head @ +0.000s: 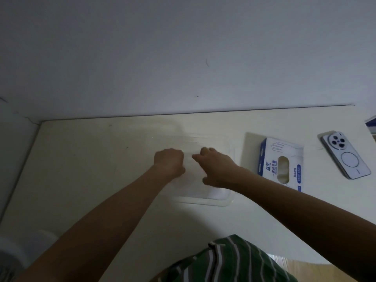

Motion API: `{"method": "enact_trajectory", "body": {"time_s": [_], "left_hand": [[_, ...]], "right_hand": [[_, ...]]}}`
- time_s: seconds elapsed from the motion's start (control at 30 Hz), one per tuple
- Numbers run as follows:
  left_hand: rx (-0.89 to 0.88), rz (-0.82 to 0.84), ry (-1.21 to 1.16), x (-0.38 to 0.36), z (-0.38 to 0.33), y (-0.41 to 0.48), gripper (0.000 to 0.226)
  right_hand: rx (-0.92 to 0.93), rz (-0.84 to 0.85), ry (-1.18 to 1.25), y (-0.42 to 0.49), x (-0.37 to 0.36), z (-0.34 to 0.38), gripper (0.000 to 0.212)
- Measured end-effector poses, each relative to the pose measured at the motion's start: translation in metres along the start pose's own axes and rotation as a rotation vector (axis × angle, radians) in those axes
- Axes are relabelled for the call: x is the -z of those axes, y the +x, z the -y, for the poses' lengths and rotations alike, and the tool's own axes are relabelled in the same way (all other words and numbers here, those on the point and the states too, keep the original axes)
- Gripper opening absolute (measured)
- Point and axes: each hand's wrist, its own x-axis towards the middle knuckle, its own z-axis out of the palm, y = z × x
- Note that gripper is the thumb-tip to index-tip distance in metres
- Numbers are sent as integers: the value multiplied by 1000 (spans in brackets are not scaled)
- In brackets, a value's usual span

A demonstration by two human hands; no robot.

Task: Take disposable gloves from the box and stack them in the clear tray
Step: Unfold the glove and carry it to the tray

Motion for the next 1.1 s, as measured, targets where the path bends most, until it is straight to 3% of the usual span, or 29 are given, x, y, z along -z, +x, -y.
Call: {"method": "enact_trajectory", "body": {"time_s": [0.13,0.27,0.4,0.5,0.63,0.8,0.97,1.1], "left_hand": [[-9,-375,-207,29,-35,-5,18],[-134,-477,-391,45,-90,-8,15],[-339,-336,-496,42,-145,-5,7],[-396,-206,-509,29,-180,6,5],[-425,-99,-456,8,-208,19,30],[-415,0,-417,-7,-228,30,35],[-355,4,-330,-16,-238,33,47],[-340,31,-337,-16,-240,37,53]], "right_hand": [[-74,-290,206,-28,41,-28,22],[-280,-426,305,-63,44,-84,16],[-484,-334,300,-98,14,-140,12],[-567,-236,290,-113,-14,-167,8],[-551,-130,170,-111,-35,-177,17],[-545,-26,25,-108,-42,-183,23],[-475,-110,-21,-111,-44,-190,14],[-350,-325,302,-119,-35,-205,15]]}}
